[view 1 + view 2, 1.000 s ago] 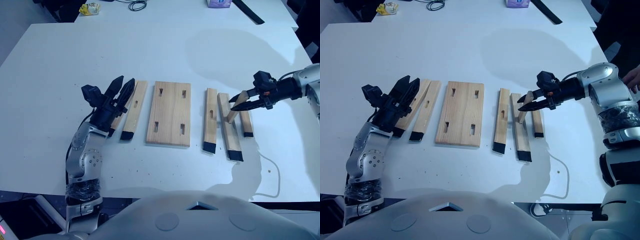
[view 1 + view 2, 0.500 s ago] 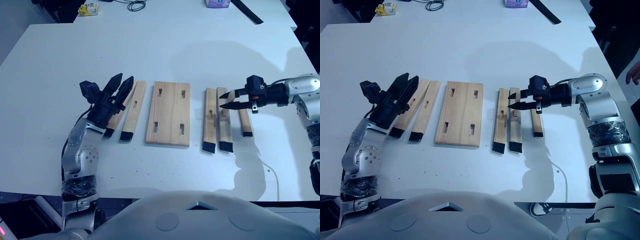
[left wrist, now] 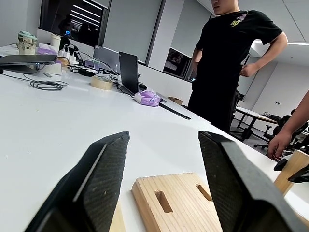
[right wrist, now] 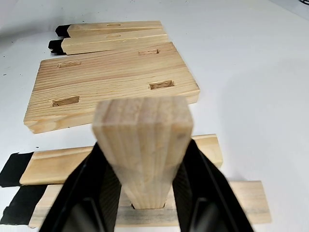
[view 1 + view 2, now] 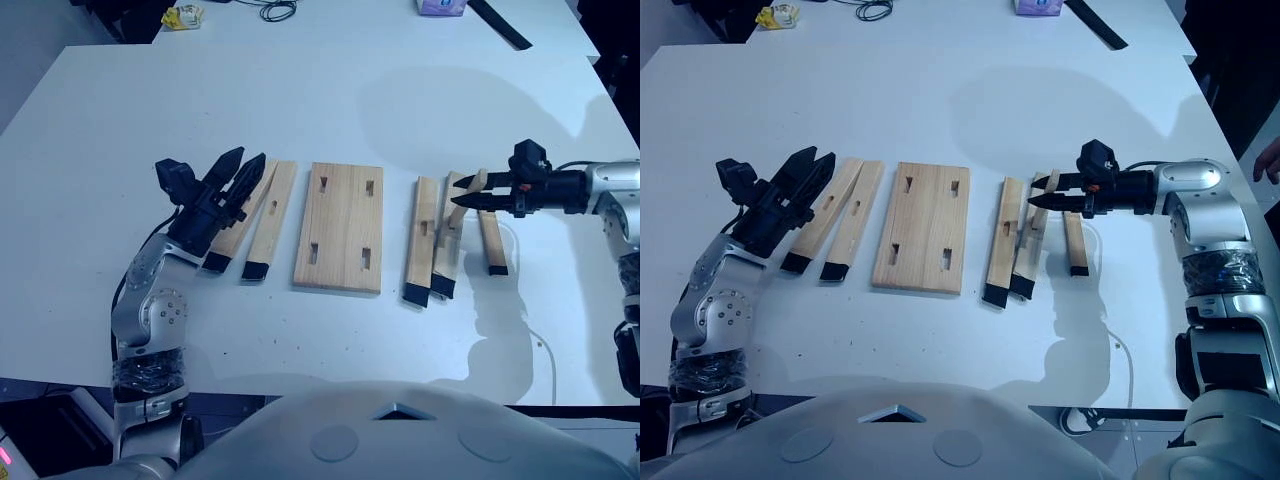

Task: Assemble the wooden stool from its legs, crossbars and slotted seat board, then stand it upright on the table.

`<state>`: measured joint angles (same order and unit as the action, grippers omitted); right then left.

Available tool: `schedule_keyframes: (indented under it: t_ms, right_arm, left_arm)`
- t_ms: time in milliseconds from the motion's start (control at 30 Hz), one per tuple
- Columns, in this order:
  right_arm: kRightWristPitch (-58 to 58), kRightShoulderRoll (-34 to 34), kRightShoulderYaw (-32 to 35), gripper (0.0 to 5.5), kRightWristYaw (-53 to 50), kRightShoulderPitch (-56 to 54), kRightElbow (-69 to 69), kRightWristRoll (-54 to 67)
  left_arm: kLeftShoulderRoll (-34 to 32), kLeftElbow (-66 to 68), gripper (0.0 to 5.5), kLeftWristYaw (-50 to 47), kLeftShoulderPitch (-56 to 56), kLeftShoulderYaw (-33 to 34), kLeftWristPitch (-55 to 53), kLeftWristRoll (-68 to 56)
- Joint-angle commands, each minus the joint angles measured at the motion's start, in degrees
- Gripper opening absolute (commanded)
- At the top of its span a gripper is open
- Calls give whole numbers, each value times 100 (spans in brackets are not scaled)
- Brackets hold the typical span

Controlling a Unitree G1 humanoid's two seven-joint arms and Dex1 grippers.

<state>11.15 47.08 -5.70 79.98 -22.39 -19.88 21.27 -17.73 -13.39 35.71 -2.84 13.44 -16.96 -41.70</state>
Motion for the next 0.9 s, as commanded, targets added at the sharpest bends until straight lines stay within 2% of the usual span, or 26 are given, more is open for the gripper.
schedule_keyframes:
  t_ms: [33,333,900]
  right_arm:
    - [72,45,-76,132,-92,649,167,-246]
    - [-265,30,121,132,-443,1225,563,-247]
    - [-357,-113,98,132,-726,1418,635,-230]
  left_arm:
    - [-106,-59,266,24,18,35,-134,-34]
    - [-126,-42,266,39,48,68,-202,-32]
    - [-171,47,266,72,154,115,-262,-23]
